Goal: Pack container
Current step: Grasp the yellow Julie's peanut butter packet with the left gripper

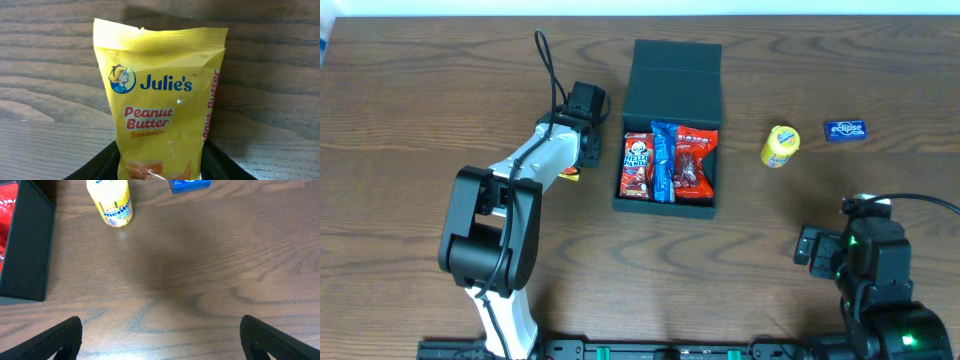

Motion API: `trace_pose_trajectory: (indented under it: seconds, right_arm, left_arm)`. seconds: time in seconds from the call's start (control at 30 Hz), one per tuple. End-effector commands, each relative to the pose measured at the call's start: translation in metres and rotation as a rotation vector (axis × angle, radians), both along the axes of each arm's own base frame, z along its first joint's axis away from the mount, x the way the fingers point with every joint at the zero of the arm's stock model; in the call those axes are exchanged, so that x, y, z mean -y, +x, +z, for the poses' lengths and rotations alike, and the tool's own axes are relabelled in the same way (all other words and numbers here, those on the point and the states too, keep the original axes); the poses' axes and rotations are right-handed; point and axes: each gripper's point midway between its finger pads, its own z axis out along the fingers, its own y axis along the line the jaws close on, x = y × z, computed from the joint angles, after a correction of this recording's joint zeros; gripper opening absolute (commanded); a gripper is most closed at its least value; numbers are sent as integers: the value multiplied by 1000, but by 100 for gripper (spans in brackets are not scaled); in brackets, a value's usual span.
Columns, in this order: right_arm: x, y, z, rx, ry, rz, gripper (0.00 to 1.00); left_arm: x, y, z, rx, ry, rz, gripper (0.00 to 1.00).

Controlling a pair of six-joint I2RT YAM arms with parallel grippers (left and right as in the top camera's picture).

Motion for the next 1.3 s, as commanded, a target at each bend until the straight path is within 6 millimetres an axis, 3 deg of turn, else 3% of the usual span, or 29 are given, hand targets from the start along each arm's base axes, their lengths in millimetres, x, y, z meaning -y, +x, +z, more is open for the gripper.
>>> trace_pose_trajectory:
  seconds: [0.0, 0.13, 0.3, 0.5, 0.67, 0.77, 1.0, 1.1, 1.27]
  right_arm:
    - [2, 0, 1, 3, -9, -5, 99]
    - [2, 0, 1, 3, -9, -5, 99]
    - [2, 0, 1, 3, -9, -5, 99]
    - [2, 0, 1, 3, -9, -5, 99]
    - [2, 0, 1, 3, -9, -5, 99]
    - [2, 0, 1, 3, -9, -5, 99]
    - [2, 0, 1, 3, -9, -5, 99]
    - [2, 0, 1, 3, -9, -5, 99]
    - [2, 0, 1, 3, -9, -5, 99]
  left_arm:
    - [-1, 1, -4, -11, -14, 24, 46]
    - [-1, 0, 2, -27, -10, 31, 38]
    - [2, 6, 29, -29, -14, 45, 33]
    - [10, 6, 89, 37, -45, 60, 32]
    - [32, -15, 141, 123, -108, 80, 33]
    - [52, -30, 159, 144, -137, 58, 33]
    - [109, -61, 170, 146, -182, -1, 32]
    - [109, -61, 172, 171, -158, 17, 41]
    - [89, -60, 171, 158, -123, 60, 50]
